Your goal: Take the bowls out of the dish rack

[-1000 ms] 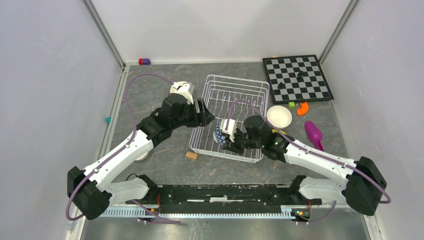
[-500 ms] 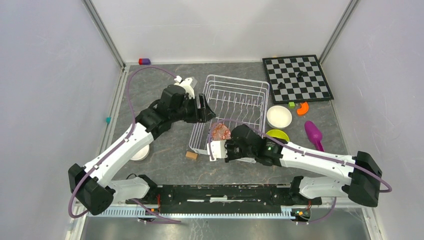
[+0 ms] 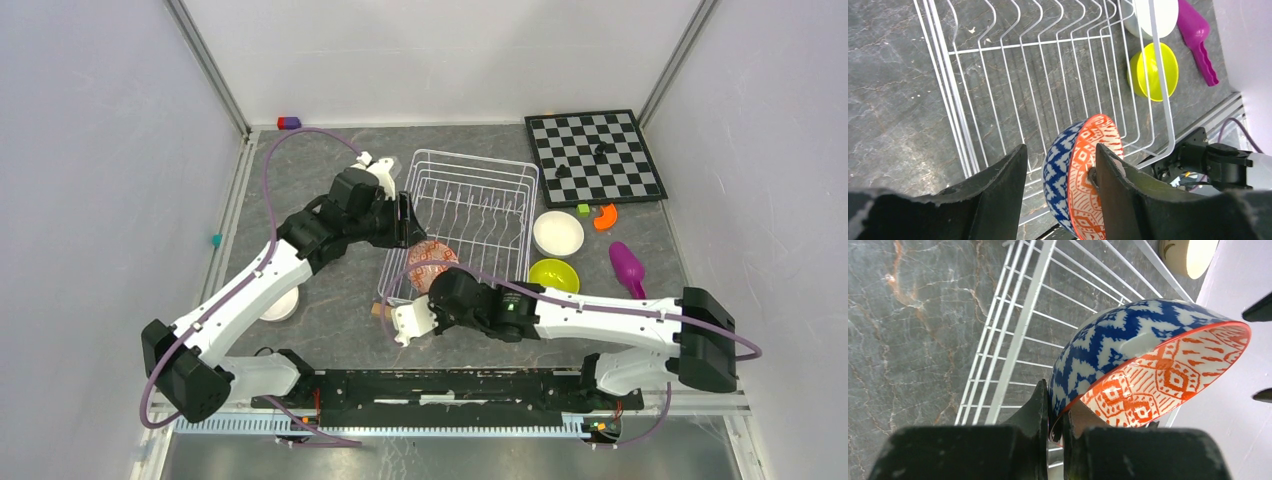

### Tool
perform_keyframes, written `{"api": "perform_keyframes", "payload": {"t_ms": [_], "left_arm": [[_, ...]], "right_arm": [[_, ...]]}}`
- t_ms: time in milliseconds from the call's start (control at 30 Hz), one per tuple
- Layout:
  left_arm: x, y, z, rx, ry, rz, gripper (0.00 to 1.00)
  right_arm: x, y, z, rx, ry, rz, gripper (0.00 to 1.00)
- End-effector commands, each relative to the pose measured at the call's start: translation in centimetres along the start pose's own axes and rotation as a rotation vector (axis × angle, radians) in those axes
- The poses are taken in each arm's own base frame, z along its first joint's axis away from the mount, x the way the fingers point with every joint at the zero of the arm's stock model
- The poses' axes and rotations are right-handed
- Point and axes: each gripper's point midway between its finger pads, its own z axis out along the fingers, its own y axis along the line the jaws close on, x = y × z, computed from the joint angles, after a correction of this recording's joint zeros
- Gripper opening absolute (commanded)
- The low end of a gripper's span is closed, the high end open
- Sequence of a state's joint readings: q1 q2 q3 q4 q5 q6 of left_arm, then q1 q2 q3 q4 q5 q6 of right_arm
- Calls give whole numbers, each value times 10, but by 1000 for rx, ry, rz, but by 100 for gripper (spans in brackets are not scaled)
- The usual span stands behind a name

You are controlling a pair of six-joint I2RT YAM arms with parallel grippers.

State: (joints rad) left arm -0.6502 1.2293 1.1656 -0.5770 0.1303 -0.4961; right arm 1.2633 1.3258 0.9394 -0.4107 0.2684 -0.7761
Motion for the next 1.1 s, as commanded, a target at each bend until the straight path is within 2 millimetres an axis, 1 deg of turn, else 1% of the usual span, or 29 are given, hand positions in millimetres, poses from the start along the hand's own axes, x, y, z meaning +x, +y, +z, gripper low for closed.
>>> {"api": "perform_keyframes", "payload": {"t_ms": [0, 67, 133, 267, 333, 400, 433, 467, 500, 533, 567, 633, 667, 700, 733, 833, 900, 933, 1067], "left_arm": [[5, 9, -6, -32, -9, 98, 63], [11, 7, -2, -23, 9, 108, 66], [16, 5, 3, -16, 31, 121, 65], [20, 7, 14, -47, 45, 146, 55], [20, 6, 17, -57, 34, 165, 47], [21, 6, 20, -71, 27, 178, 32], [20, 10, 21, -95, 19, 185, 21], [19, 11, 22, -107, 16, 187, 10], [19, 12, 23, -118, 12, 185, 3], [17, 14, 23, -128, 3, 178, 2], [15, 15, 23, -135, -11, 173, 2], [12, 16, 23, -140, -31, 166, 2], [11, 16, 23, -141, -38, 164, 2], [9, 15, 23, -138, -44, 162, 2], [8, 14, 24, -135, -47, 160, 2], [7, 12, 27, -129, -51, 148, 2], [6, 13, 29, -136, -53, 136, 2], [7, 13, 30, -141, -54, 131, 2], [4, 20, 26, -174, -71, 120, 2]], "right_arm": [[-19, -37, -9, 107, -2, 11, 2], [-19, -37, -8, 104, 13, 4, 2], [-21, -37, -8, 107, 24, 2, 2], [-21, -40, -12, 118, 31, 19, 3], [-21, -39, -13, 118, 30, 21, 3], [-21, -38, -12, 114, 29, 20, 4], [-22, -38, -12, 113, 28, 20, 6], [-22, -39, -12, 116, 27, 21, 11], [-22, -39, -11, 121, 27, 23, 23], [-22, -40, -11, 132, 26, 26, 33], [-21, -41, -12, 145, 26, 29, 46], [-19, -47, -17, 199, 21, 55, 65], [-18, -51, -21, 234, 13, 78, 69], [-15, -54, -26, 270, 3, 103, 92], [-15, -58, -34, 302, -18, 130, 98], [-10, -66, -55, 397, -91, 200, 98], [-6, -74, -75, 475, -154, 253, 98], [-3, -75, -81, 506, -178, 273, 98], [7, -82, -108, 652, -296, 372, 98]]}}
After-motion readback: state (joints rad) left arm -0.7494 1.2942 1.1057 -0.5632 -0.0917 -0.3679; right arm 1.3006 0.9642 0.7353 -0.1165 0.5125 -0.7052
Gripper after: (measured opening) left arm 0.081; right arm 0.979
